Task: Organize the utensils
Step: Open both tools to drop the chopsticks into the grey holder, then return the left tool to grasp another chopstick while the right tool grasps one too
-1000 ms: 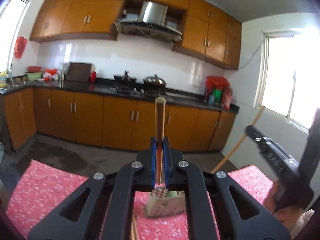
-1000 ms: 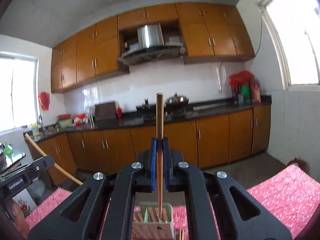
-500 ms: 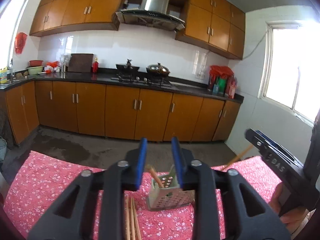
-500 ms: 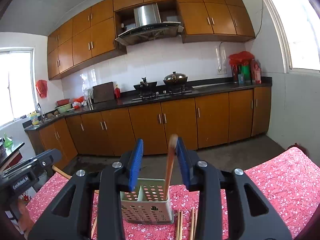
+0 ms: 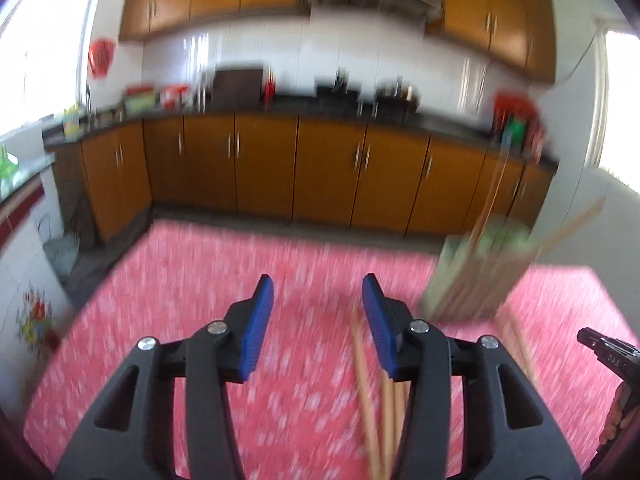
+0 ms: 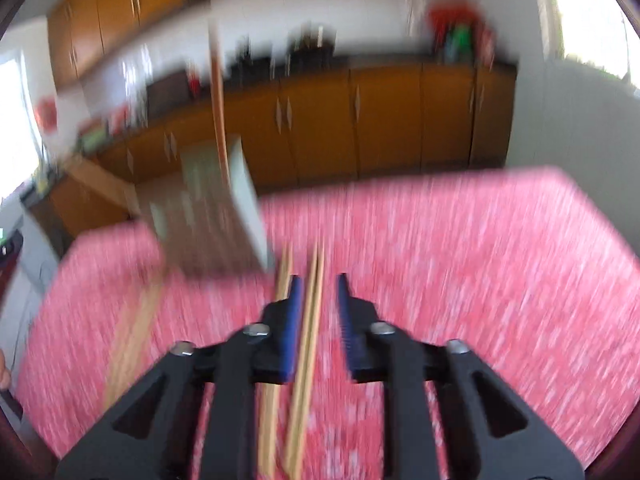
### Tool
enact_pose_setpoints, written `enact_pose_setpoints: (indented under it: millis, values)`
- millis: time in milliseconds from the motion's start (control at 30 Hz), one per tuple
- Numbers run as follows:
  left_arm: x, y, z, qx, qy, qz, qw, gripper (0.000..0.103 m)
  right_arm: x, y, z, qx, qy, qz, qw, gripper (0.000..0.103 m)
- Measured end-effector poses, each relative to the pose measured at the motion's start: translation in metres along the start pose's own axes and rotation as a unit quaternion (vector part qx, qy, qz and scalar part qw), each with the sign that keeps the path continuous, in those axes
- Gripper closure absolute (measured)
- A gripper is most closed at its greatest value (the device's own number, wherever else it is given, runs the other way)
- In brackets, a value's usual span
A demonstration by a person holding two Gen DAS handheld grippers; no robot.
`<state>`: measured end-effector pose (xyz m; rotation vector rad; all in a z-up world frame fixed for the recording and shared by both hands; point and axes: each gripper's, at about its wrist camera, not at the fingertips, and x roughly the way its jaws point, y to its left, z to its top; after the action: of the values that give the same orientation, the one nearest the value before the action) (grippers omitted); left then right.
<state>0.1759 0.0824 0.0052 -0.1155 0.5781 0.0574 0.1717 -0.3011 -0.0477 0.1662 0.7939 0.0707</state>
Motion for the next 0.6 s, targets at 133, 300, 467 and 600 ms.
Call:
enact_pose_setpoints:
  millis: [133, 300, 467, 600]
  values:
    - [0.018, 0.002, -0.044, 0.005, 0.06, -0.007, 0.9982, 0.06, 0.024, 0.005, -0.033, 0.001, 0.044, 0.007, 0.999, 0.093]
    - [0.029, -0.007, -0.077, 0.01, 0.106, -0.025, 0.994, 0.06, 0.039, 0.013, -0.044, -0.009, 0.068, 0.009, 0.998, 0.093]
    - [0.04, -0.018, -0.091, 0.019, 0.129, -0.037, 0.9908, 0.065, 0.045, 0.025, -0.04, -0.039, 0.057, -0.043, 0.997, 0.095]
    - [0.043, -0.024, -0.098, 0.021, 0.142, -0.048, 0.9885, 0.069, 0.047, 0.014, -0.038, 0.003, 0.054, -0.044, 0.998, 0.095]
